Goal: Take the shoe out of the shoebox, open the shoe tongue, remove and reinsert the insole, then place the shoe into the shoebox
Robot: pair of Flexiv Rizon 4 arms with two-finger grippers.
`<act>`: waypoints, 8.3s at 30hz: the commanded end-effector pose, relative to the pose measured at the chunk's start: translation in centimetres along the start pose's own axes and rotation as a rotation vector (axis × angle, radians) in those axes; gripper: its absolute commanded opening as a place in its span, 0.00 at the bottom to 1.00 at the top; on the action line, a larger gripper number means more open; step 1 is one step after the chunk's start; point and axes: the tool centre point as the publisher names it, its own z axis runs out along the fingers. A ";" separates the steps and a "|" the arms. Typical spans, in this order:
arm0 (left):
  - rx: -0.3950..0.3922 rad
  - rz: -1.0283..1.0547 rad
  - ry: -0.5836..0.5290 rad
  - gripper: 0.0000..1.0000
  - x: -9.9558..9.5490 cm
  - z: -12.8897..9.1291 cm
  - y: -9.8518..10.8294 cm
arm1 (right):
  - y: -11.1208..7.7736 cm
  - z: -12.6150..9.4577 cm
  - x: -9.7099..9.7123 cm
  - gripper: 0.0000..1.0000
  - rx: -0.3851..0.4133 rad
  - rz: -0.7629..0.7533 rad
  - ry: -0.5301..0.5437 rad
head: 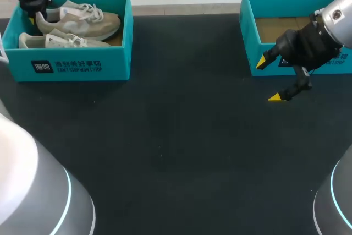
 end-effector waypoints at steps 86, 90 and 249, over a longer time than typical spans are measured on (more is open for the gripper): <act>-0.137 0.028 -0.204 0.57 0.8 -4.8 -14.2 | 0.0 0.1 0.0 1.00 0.002 0.000 0.000; -0.120 0.029 -0.209 0.55 0.5 -4.0 -14.0 | 0.0 0.1 0.0 1.00 0.002 0.000 0.000; -0.022 -0.201 -0.125 0.00 -31.5 -24.1 -45.6 | 0.0 0.1 0.0 1.00 0.002 0.000 0.000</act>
